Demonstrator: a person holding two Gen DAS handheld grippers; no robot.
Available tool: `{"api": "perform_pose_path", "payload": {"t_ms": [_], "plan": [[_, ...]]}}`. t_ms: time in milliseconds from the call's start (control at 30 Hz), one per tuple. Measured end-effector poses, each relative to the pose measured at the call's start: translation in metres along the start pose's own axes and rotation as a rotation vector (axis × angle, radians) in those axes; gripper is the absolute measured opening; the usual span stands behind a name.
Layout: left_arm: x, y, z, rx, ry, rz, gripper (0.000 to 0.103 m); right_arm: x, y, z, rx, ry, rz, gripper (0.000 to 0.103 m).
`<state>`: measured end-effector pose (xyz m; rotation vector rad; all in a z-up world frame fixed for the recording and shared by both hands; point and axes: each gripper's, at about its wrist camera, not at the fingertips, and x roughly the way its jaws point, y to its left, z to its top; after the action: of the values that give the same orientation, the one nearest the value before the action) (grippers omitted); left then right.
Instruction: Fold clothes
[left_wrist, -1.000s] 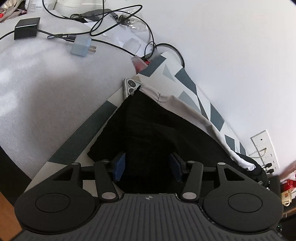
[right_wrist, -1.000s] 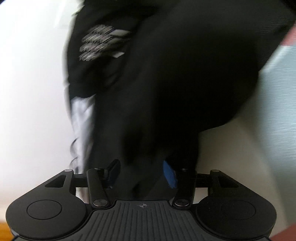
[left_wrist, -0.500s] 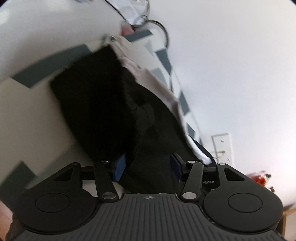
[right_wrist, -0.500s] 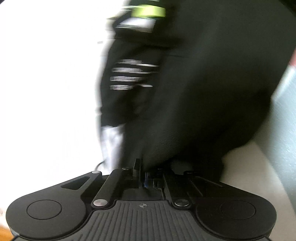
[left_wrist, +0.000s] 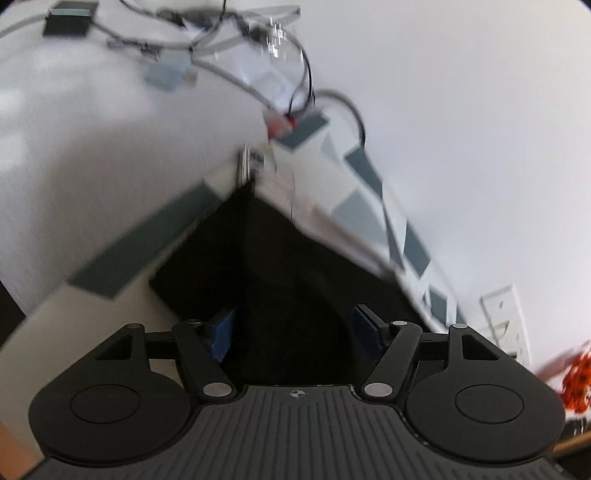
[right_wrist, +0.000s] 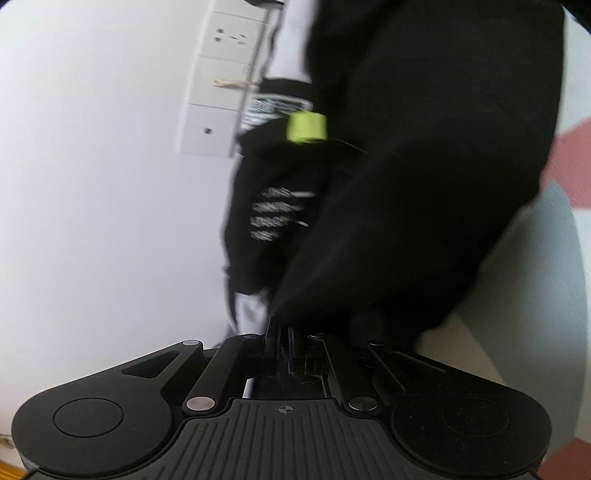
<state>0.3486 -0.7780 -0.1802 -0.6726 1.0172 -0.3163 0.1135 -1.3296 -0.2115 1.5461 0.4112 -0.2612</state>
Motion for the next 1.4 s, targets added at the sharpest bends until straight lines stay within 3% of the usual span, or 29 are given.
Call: {"api": "perform_pose_path", "payload": {"t_ms": [200,267,567,600,633,700,800,900,1033,1167,1200,1233,1400], "plan": [[-0.018,0.009,-0.017,-0.062,0.001,0.018,0.07,-0.004,-0.003,0.005,0.011,0.009,-0.003,0.005],[-0.019,0.009,-0.021,-0.073,0.011,0.071,0.07,-0.006,-0.002,0.007,0.009,0.013,0.0,0.005],[-0.002,0.004,-0.024,-0.1,0.0,0.015,0.068,-0.008,-0.012,0.005,0.006,0.018,-0.009,0.007],[0.0,0.003,-0.024,-0.103,-0.001,0.009,0.058,-0.007,-0.012,0.005,0.011,0.015,-0.012,0.007],[0.001,0.003,-0.024,-0.105,-0.002,0.003,0.04,-0.007,-0.013,0.006,0.017,0.012,-0.014,0.007],[0.005,0.002,-0.025,-0.111,-0.005,-0.01,0.031,-0.007,-0.013,0.007,0.02,0.011,-0.015,0.014],[0.007,-0.011,-0.023,-0.045,-0.004,0.001,0.031,-0.009,-0.012,0.007,-0.003,-0.008,-0.014,0.017],[0.019,-0.01,-0.021,-0.058,0.029,0.056,0.06,-0.009,-0.013,0.009,-0.003,-0.018,-0.029,0.015],[0.032,0.002,-0.021,-0.112,0.046,0.084,0.06,-0.004,-0.018,0.01,0.027,-0.026,-0.031,0.015],[0.022,-0.001,-0.02,-0.067,-0.016,0.081,0.06,0.001,-0.019,0.01,0.024,-0.028,-0.03,0.015],[0.019,-0.002,-0.019,-0.055,-0.032,0.081,0.043,0.001,-0.018,0.01,0.018,-0.032,-0.031,0.012],[0.017,-0.002,-0.019,-0.044,-0.047,0.08,0.012,0.001,-0.017,0.01,0.013,-0.035,-0.032,0.011],[0.004,-0.006,-0.018,0.013,-0.125,0.077,0.012,-0.002,-0.015,0.014,0.017,-0.053,-0.036,0.011]]}}
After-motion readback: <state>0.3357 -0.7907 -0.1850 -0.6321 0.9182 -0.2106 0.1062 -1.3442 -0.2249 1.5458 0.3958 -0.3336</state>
